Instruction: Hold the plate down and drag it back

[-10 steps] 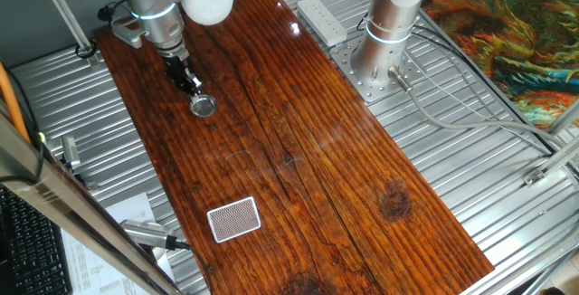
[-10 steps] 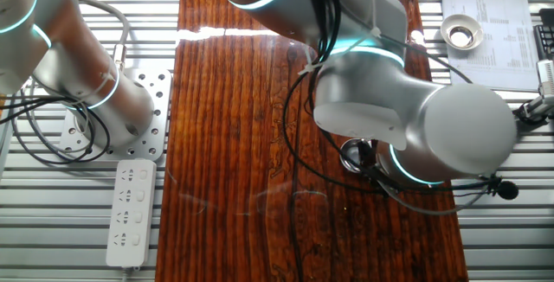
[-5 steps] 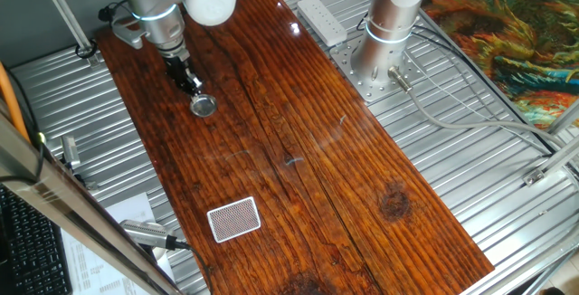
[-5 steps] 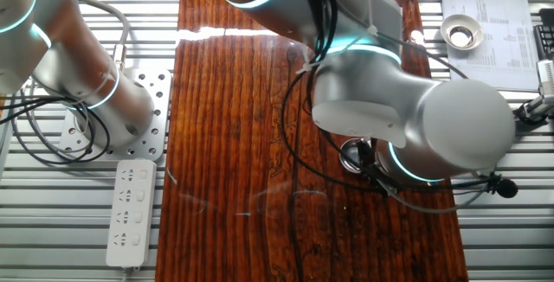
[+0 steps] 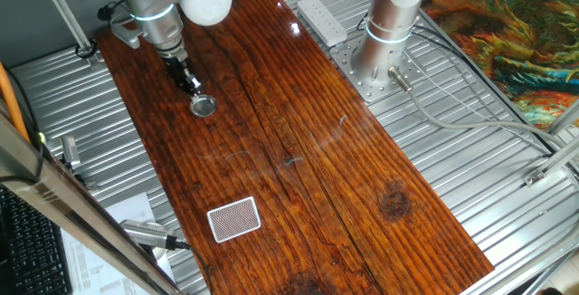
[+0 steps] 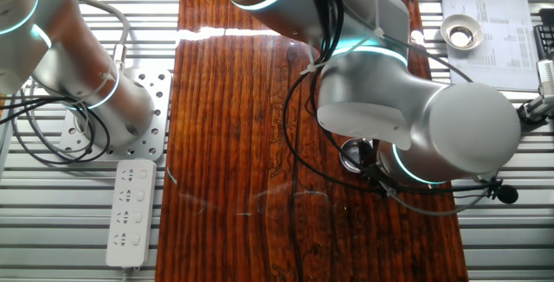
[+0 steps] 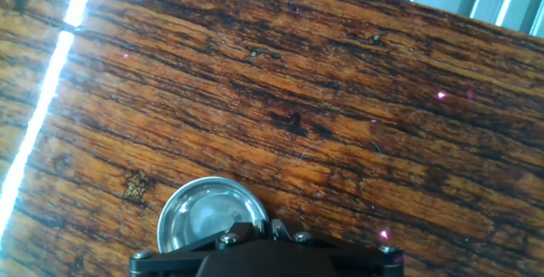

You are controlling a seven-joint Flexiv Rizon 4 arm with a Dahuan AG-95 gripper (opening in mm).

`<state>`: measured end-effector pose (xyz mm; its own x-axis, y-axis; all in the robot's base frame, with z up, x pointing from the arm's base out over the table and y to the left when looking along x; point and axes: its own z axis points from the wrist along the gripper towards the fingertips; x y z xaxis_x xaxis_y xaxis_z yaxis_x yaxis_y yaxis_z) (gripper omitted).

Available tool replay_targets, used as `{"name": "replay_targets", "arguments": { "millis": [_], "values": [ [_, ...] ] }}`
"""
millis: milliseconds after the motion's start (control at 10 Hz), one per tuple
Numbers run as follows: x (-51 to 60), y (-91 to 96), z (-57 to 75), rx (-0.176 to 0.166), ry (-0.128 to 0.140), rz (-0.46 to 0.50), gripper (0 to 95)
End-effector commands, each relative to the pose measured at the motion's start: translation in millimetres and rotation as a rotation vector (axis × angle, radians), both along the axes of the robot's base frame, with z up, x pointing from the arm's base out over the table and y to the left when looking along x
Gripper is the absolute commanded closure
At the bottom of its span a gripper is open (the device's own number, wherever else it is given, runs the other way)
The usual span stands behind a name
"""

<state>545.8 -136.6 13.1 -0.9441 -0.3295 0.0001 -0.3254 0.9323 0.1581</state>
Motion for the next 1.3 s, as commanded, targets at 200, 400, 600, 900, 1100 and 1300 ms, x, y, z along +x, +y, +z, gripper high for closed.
{"name": "replay_targets", "arguments": {
  "millis": [200, 400, 600, 900, 1100, 1300],
  "values": [
    [0.8, 0.4, -0.8, -0.008, 0.006, -0.037, 95.0],
    [0.8, 0.4, -0.8, -0.017, 0.012, -0.052, 95.0],
    [0.9, 0.4, -0.7, -0.036, 0.018, -0.051, 95.0],
    [1.0, 0.0, -0.5, -0.055, 0.024, -0.050, 95.0],
    [1.0, -1.0, 0.0, -0.056, 0.026, -0.056, 95.0],
    [1.3, -1.3, 0.2, -0.052, 0.026, -0.060, 95.0]
  ]
}}
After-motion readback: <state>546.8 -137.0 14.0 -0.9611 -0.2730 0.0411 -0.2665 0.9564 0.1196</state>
